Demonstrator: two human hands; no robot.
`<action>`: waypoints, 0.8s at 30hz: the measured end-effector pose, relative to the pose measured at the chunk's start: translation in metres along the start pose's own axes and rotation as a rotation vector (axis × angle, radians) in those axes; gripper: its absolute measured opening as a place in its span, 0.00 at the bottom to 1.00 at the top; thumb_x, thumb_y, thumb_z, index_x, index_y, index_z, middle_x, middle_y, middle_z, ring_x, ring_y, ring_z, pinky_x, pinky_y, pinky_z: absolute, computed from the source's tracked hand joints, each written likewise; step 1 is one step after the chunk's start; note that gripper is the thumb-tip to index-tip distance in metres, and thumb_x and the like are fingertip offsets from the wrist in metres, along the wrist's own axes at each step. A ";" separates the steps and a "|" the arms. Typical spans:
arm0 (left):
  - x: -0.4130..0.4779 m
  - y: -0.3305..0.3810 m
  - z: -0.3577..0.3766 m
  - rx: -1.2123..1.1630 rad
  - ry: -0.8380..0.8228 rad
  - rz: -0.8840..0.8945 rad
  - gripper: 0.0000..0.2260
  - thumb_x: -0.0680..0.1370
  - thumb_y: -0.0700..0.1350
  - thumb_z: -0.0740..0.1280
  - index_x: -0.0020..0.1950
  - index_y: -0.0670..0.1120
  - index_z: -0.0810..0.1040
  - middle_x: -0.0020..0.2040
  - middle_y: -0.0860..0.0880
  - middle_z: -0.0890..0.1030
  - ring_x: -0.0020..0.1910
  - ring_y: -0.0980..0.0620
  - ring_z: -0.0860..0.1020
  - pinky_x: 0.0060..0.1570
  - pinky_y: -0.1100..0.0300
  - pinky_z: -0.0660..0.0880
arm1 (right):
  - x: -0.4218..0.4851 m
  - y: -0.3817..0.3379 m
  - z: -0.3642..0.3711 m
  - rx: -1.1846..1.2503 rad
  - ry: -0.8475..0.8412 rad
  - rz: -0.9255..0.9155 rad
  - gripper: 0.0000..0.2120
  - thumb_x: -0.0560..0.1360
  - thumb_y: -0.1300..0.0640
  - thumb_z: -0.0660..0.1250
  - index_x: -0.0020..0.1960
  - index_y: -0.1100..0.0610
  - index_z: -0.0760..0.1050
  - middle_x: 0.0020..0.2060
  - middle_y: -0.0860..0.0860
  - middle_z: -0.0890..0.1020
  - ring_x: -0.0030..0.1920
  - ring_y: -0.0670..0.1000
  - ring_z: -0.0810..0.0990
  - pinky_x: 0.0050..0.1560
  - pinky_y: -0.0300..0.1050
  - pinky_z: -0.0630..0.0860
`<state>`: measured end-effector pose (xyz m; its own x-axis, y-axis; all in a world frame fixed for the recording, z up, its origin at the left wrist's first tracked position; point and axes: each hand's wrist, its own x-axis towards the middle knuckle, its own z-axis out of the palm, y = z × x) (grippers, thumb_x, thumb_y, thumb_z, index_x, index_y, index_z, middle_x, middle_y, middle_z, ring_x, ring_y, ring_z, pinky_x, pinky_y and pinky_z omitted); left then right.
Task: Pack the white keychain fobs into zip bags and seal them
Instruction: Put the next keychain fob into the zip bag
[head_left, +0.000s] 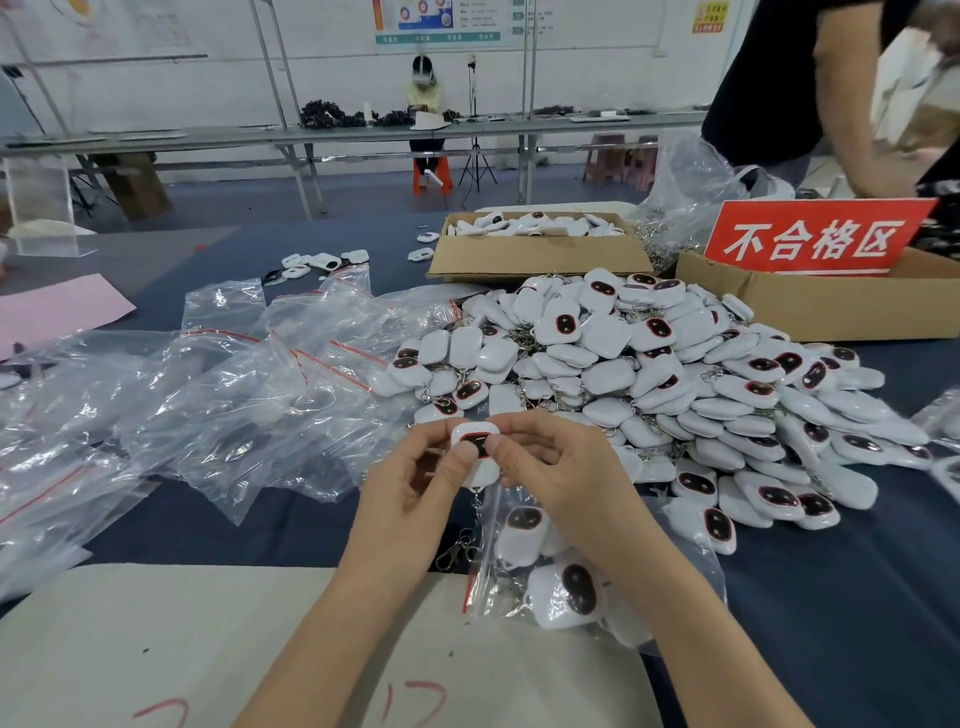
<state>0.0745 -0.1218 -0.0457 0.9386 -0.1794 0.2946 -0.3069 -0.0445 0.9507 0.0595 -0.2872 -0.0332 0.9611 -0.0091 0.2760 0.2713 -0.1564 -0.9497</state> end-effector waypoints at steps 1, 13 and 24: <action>0.000 -0.001 0.000 0.007 -0.027 -0.003 0.07 0.79 0.54 0.70 0.56 0.60 0.82 0.50 0.55 0.85 0.49 0.58 0.82 0.52 0.65 0.77 | 0.000 0.000 -0.001 -0.007 0.006 0.004 0.07 0.77 0.56 0.71 0.51 0.44 0.80 0.44 0.42 0.86 0.46 0.44 0.85 0.48 0.39 0.82; -0.001 0.001 0.000 -0.012 -0.108 0.019 0.15 0.79 0.45 0.71 0.61 0.62 0.80 0.55 0.56 0.85 0.56 0.57 0.83 0.53 0.70 0.75 | 0.001 0.002 -0.003 -0.027 0.032 0.012 0.07 0.77 0.57 0.71 0.50 0.45 0.80 0.43 0.41 0.86 0.45 0.43 0.85 0.50 0.38 0.82; -0.002 0.004 0.000 -0.025 -0.085 -0.002 0.17 0.80 0.39 0.70 0.56 0.63 0.82 0.50 0.55 0.86 0.47 0.60 0.82 0.48 0.72 0.75 | 0.002 0.005 -0.001 -0.016 0.033 0.010 0.08 0.77 0.57 0.72 0.50 0.44 0.81 0.44 0.41 0.87 0.45 0.44 0.86 0.47 0.36 0.81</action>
<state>0.0718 -0.1222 -0.0426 0.9222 -0.2624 0.2842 -0.2997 -0.0203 0.9538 0.0624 -0.2892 -0.0368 0.9615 -0.0432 0.2713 0.2603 -0.1716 -0.9501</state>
